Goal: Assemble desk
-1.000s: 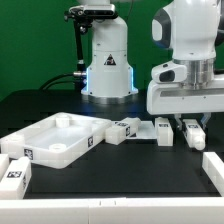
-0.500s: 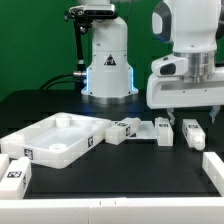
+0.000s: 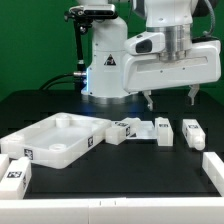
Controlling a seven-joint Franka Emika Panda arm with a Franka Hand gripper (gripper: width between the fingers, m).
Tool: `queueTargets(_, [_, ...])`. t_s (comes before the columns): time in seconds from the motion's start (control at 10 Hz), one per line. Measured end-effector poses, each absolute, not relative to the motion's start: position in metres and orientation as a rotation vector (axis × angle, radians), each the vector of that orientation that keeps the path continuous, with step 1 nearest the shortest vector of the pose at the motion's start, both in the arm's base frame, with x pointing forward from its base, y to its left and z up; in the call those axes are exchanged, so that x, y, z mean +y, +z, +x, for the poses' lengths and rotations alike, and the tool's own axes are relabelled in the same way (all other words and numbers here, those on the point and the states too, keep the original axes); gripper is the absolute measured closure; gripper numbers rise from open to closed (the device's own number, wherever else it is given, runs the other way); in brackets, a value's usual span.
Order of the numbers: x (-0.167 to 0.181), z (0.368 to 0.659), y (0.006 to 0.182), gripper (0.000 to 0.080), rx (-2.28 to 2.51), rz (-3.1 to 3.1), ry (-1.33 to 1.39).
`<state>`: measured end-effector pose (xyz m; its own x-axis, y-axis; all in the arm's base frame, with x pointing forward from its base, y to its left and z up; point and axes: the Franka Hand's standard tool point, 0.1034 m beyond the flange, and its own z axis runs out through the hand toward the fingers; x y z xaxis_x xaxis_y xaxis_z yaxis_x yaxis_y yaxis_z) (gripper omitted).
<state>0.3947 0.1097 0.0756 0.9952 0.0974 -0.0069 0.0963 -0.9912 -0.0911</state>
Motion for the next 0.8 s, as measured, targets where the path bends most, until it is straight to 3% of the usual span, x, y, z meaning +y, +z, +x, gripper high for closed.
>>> queueTargets(0.3, [0.088,0.395,0.066,0.0151,-0.202,-3.04,0.041])
queueTargets(0.6, [0.023,0.412,0.083,0.0151,-0.337,-3.012,0.067])
queueTargets(0.8, [0.024,0.417,0.084,0.0151,-0.274,-3.024,0.063])
